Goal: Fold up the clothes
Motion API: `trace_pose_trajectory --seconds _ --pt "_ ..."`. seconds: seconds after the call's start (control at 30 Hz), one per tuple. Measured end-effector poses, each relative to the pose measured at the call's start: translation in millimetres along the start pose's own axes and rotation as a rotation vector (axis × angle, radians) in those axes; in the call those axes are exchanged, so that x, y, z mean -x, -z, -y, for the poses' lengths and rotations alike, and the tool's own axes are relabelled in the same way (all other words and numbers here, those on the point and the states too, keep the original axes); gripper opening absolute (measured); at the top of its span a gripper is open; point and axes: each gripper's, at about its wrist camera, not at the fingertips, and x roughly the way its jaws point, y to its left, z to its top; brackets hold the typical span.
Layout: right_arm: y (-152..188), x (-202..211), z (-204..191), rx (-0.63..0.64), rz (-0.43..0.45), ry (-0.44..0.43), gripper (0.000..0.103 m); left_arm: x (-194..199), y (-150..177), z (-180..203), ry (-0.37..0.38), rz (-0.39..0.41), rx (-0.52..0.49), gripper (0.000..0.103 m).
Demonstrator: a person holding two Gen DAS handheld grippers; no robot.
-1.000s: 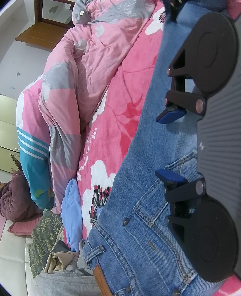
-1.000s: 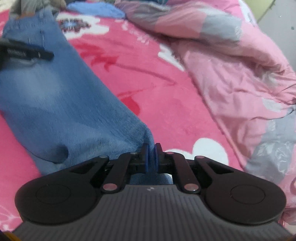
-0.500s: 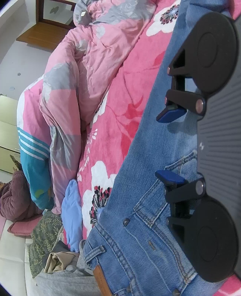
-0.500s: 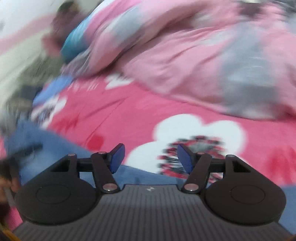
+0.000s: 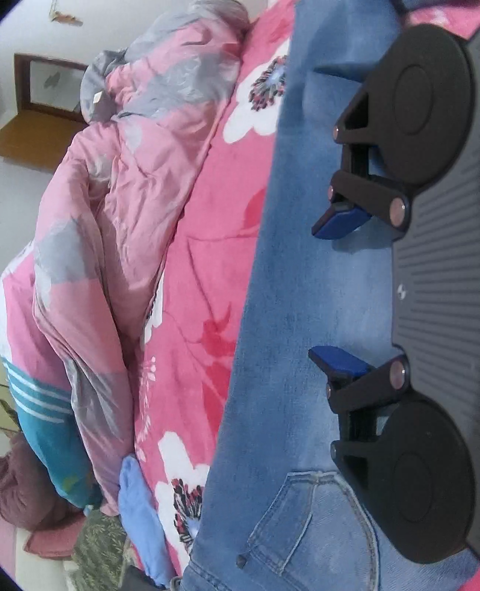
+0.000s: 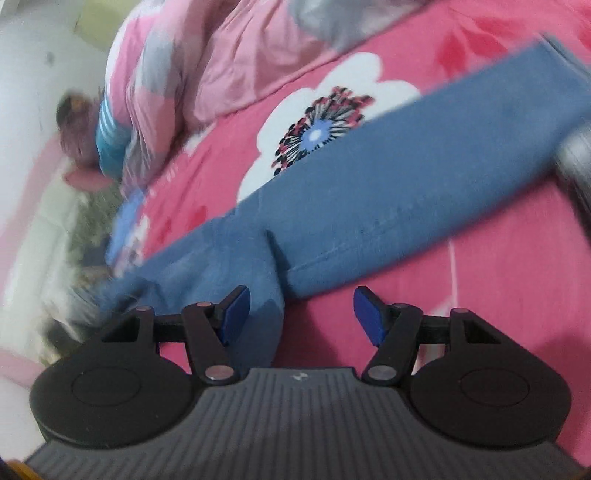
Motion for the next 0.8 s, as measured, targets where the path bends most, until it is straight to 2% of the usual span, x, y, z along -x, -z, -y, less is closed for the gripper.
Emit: trace_pose_trajectory --seconds 0.03,0.1,0.13,0.2,0.3,0.43,0.5,0.53,0.57,0.6,0.63,0.67,0.8 --pt "6.9 11.3 0.6 -0.014 0.029 -0.019 0.064 0.2 0.3 -2.2 0.010 0.001 0.012 0.066" --pt "22.2 31.4 -1.4 -0.021 0.082 -0.055 0.074 0.2 1.7 -6.2 0.026 0.002 0.031 0.067" --pt "31.4 39.1 -5.3 -0.006 0.106 -0.070 0.083 0.6 2.5 -7.0 0.031 0.003 0.036 0.068" --pt "48.4 48.9 -13.3 0.018 0.130 -0.096 0.089 0.0 3.0 -6.3 0.036 0.005 0.027 0.072" --pt "64.1 38.7 -26.6 0.052 0.084 -0.085 0.092 -1.1 3.4 -4.4 0.039 0.007 0.011 0.075" --pt "71.3 5.2 -42.5 0.129 0.007 0.011 0.092 -2.4 1.9 -8.4 0.060 0.013 0.030 0.076" --pt "75.6 -8.2 -46.0 0.153 -0.014 0.048 0.084 -2.1 1.9 -10.4 0.071 0.015 0.041 0.077" --pt "78.1 -12.9 -48.3 0.170 -0.024 0.074 0.059 -2.1 1.9 -10.8 0.074 0.016 0.043 0.077" --pt "80.1 -15.8 -51.8 0.194 -0.034 0.106 0.028 -2.1 1.9 -11.3 0.076 0.016 0.045 0.078" --pt "82.0 -18.0 -55.7 0.218 -0.043 0.139 0.012 -2.0 2.0 -11.7 0.077 0.017 0.047 0.078" --pt "82.7 -16.8 -61.5 0.241 -0.046 0.165 0.004 -2.0 2.0 -12.0 0.079 0.018 0.048 0.078" --pt "82.7 -13.5 -69.5 0.273 -0.029 0.191 0.004 -1.9 2.0 -12.4 0.080 0.018 0.050 0.078" --pt "81.2 28.6 -128.8 0.553 0.177 0.339 0.004 -1.7 2.0 -13.5 0.085 0.020 0.057 0.078"
